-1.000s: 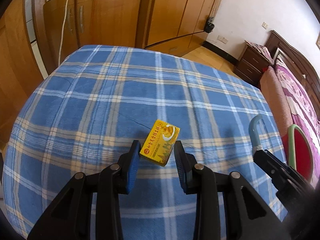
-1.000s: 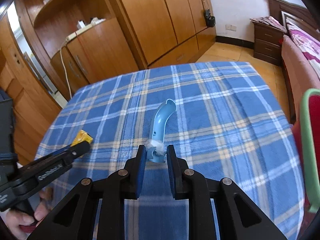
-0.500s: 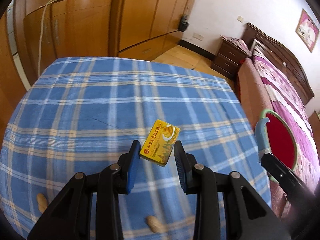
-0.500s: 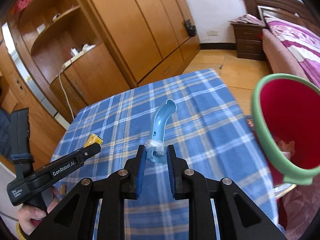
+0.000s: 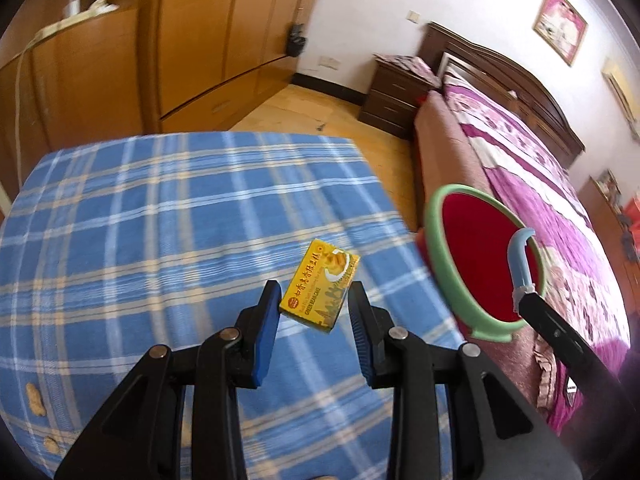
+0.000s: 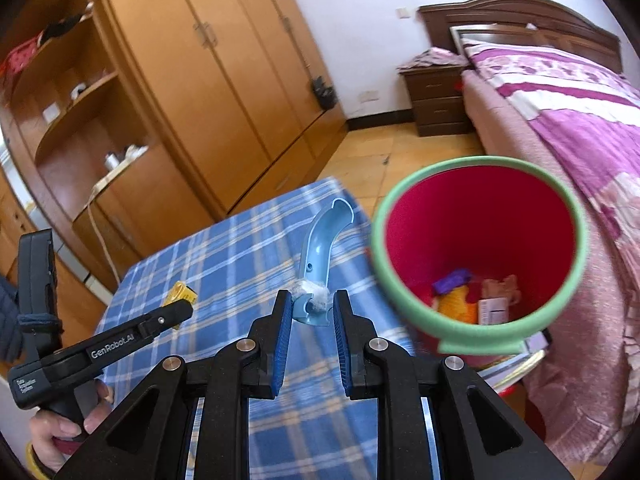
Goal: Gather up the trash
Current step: 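Carry the yellow box and blue curved piece over the red bucket, then open the left tool while the right tool opens, dropping both into the bucket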
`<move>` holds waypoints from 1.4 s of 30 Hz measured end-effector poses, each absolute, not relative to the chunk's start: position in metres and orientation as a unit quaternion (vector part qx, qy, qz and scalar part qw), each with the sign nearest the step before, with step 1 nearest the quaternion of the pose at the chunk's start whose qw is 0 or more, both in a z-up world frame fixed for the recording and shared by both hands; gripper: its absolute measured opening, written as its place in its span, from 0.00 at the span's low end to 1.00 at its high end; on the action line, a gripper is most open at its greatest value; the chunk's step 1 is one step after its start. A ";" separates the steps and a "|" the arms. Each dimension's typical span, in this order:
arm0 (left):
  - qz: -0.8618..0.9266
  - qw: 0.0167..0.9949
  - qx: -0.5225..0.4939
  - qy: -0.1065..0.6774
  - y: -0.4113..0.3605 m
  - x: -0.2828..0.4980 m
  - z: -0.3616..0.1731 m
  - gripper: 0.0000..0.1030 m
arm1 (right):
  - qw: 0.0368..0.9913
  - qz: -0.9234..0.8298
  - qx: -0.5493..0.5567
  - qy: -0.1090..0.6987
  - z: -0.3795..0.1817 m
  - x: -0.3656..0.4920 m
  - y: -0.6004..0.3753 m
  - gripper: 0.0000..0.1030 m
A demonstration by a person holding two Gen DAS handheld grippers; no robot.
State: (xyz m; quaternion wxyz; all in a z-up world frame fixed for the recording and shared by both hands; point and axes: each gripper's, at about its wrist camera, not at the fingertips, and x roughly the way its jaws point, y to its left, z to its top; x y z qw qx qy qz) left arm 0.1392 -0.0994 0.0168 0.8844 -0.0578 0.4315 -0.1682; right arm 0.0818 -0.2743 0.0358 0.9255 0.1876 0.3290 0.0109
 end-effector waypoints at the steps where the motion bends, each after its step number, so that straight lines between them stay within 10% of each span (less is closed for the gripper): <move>1: -0.174 0.883 -0.055 0.432 -0.105 0.139 0.018 0.34 | 0.926 0.005 0.191 0.326 0.036 0.079 -0.281 0.20; 42: -0.313 0.850 0.091 0.414 -0.300 0.158 -0.017 0.34 | 0.900 -0.107 0.290 0.308 -0.003 0.053 -0.426 0.20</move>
